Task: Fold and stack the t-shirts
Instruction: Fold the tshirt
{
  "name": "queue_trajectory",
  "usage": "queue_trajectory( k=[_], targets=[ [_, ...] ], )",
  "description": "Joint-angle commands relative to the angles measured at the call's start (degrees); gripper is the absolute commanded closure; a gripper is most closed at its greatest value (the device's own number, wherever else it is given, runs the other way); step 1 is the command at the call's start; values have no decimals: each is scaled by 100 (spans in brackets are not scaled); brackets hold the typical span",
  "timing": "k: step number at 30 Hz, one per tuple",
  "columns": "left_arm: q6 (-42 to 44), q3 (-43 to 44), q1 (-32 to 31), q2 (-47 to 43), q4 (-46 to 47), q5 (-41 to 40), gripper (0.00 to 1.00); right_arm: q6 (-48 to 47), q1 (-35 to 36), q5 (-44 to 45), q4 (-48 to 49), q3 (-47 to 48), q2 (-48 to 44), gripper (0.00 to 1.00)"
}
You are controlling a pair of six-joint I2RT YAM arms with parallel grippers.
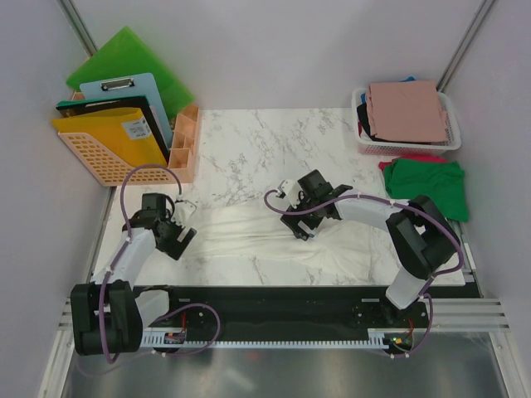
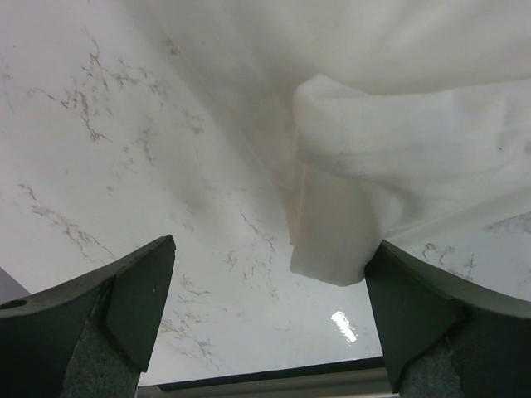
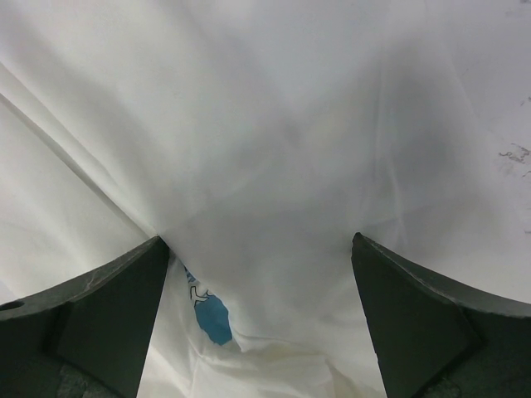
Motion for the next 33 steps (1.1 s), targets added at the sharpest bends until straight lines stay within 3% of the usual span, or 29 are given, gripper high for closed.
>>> queue_trajectory(
  k=[1, 6, 19, 24, 33],
  targets=[
    [403, -50, 54, -27, -228, -191, 0, -35, -39, 220, -29, -88, 110, 2],
    [508, -191, 115, 114, 191, -383, 0, -44, -57, 238, -12, -149, -66, 2],
    [1360, -235, 1653, 510, 993, -279, 0, -79, -110, 159, 15, -264, -171, 2],
    [1475, -51, 2013, 255, 687, 99, 0, -105, -127, 141, 24, -255, -40, 2],
    [1449, 99, 2014, 17, 370, 301, 0, -140, -171, 159, 76, -299, -136, 2]
  ],
)
